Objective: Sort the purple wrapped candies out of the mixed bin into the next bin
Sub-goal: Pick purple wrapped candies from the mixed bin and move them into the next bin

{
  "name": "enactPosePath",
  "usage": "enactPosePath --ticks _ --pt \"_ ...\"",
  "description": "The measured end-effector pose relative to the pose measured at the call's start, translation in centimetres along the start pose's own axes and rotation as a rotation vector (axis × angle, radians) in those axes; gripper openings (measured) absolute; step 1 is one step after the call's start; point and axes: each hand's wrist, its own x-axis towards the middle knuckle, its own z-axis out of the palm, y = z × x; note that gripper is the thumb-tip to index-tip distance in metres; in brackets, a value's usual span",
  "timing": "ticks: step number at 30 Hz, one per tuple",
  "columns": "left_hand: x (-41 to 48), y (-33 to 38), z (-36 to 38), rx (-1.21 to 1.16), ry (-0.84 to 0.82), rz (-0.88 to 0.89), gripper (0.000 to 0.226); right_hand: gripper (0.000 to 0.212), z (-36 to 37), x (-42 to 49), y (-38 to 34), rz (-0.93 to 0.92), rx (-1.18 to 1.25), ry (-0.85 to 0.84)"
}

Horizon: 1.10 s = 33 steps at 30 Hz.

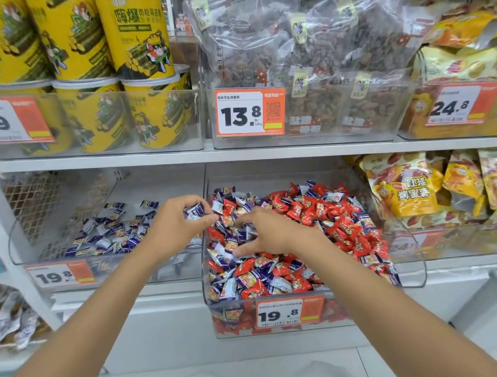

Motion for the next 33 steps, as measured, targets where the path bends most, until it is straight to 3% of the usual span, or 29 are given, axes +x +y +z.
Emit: enactPosePath --ticks 2,8,11,14,16,19,25,33 --pt "0.2 -0.8 -0.1 0.018 0.015 0.003 0.004 0.052 -0.2 0.4 0.2 -0.008 -0.034 -0.012" --pt "0.0 -1.0 -0.4 0.097 0.074 0.033 0.018 0.018 -1.2 -1.2 2.3 -0.040 0.174 0.098" --pt "0.0 0.0 -0.4 0.112 0.032 0.082 0.038 0.041 -2.4 -3.4 4.0 0.027 0.505 0.144" --pt "0.3 2.1 0.7 0.178 -0.055 0.147 0.050 0.034 -3.4 -5.5 5.3 0.068 0.659 0.246" --pt "0.9 3.3 2.0 0.225 -0.101 0.157 0.047 0.020 -3.7 -6.4 6.3 0.074 0.763 0.286" --pt "2.6 3.9 4.4 0.376 -0.191 0.098 0.034 0.008 -3.7 -7.3 7.4 0.078 0.803 0.302" --pt "4.4 3.1 9.2 0.510 -0.328 0.034 0.044 0.021 -3.1 -8.0 9.1 0.055 0.738 0.343" --pt "5.3 3.4 11.1 0.432 -0.356 0.002 0.044 0.023 -2.5 -8.2 10.3 0.083 0.673 0.381"
